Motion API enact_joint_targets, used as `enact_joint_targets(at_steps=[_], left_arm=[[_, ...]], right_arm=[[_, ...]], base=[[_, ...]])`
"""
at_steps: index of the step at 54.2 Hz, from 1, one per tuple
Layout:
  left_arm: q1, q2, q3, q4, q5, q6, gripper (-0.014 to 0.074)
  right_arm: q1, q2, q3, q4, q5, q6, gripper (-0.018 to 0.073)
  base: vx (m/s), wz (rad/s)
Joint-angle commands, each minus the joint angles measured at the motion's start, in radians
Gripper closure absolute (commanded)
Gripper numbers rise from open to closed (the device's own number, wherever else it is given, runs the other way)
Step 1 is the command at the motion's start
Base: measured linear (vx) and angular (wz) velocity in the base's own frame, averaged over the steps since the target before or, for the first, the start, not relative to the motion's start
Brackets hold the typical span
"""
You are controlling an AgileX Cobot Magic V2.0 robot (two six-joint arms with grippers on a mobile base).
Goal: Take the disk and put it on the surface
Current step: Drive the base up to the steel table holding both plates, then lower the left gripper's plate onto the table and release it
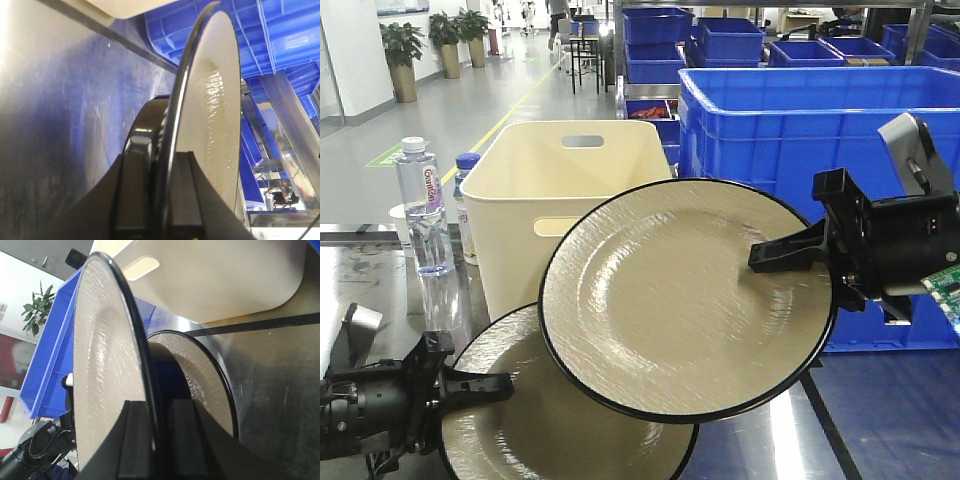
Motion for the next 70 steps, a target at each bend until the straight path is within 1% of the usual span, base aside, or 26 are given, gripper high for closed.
enact_joint_targets(at_steps=[1, 30, 36, 40, 44, 52, 64, 70], left_arm=[[-0.002, -0.048, -0.029, -0.116, 0.07, -0.015, 0.0598], [-0.002, -0.048, -0.029, -0.117, 0.07, -0.015, 0.0598], [-0.002, -0.048, -0.029, -0.131, 0.038, -0.015, 0.0598], [-0.002, -0.048, -0.029, -0.145, 0.041, -0.015, 0.0598], [-0.003, -0.048, -0.029, -0.142, 0.03, -0.014, 0.0598], [-0.044, -0.022, -0.029, -0.127, -0.04, -0.017, 0.0598], [-0.115, 0.032, -0.029, -0.124, -0.052, -0.017, 0.0596], [-0.126, 0.05, -0.029, -0.108, -0.056, -0.018, 0.059]], right_arm=[[-0.004, -0.04, -0.04, 0.12, -0.034, 0.002, 0.0564], [-0.004, -0.04, -0.04, 0.12, -0.04, 0.002, 0.0564], [-0.004, -0.04, -0.04, 0.12, -0.055, 0.002, 0.0564], [-0.004, -0.04, -0.04, 0.123, -0.059, 0.002, 0.0564], [-0.004, -0.04, -0.04, 0.129, -0.065, 0.002, 0.0564], [-0.004, -0.04, -0.04, 0.127, -0.073, 0.002, 0.0564], [-0.004, -0.04, -0.04, 0.127, -0.081, 0.002, 0.0564], [-0.004, -0.04, -0.04, 0.128, -0.086, 0.004, 0.0564]], base=[[0.05, -0.02], [0.01, -0.01], [0.0, 0.0], [0.0, 0.0], [0.0, 0.0], [0.0, 0.0], [0.0, 0.0], [0.0, 0.0]])
